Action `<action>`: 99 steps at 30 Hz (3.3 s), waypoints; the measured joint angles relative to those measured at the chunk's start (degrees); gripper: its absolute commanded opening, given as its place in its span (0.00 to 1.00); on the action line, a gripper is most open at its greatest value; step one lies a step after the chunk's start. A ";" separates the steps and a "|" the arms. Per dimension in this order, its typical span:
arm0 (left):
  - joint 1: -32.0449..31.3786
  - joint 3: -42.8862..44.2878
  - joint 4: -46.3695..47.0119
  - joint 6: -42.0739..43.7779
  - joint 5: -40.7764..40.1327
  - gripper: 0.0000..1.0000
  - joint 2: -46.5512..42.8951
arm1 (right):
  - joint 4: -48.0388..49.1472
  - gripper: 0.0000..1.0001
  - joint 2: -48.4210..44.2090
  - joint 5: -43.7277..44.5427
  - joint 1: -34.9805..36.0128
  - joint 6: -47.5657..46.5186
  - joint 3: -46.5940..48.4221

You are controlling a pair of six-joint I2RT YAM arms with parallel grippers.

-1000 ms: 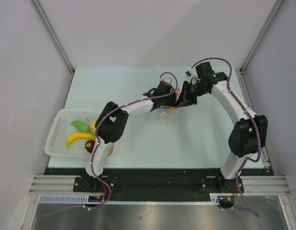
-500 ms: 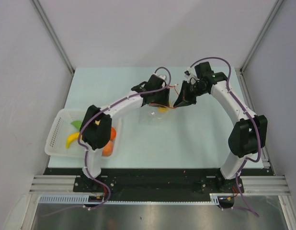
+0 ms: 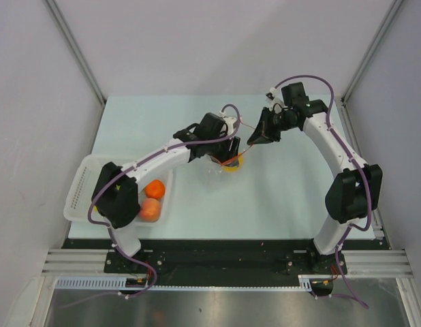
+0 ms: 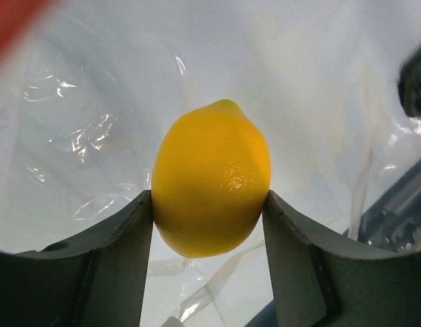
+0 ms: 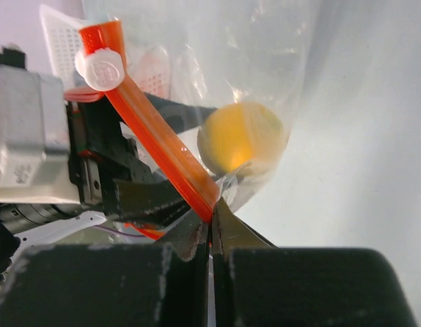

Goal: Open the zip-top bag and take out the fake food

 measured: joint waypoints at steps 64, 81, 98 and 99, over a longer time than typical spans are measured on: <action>5.46 -5.27 30.18 -43.85 32.76 0.00 -6.80 | 1.29 0.00 -1.84 10.03 0.02 -5.53 -1.42; 0.35 -2.51 7.80 -16.24 9.31 0.01 -23.45 | 2.51 0.00 3.67 10.56 -1.81 -2.93 7.76; 30.18 -27.76 -22.45 -15.72 -33.05 0.00 -35.19 | -8.07 0.00 9.16 27.91 -4.20 -10.01 22.99; 30.88 -28.68 -23.41 -16.35 -33.20 0.00 -34.80 | -8.41 0.00 9.14 29.18 -4.35 -10.34 23.12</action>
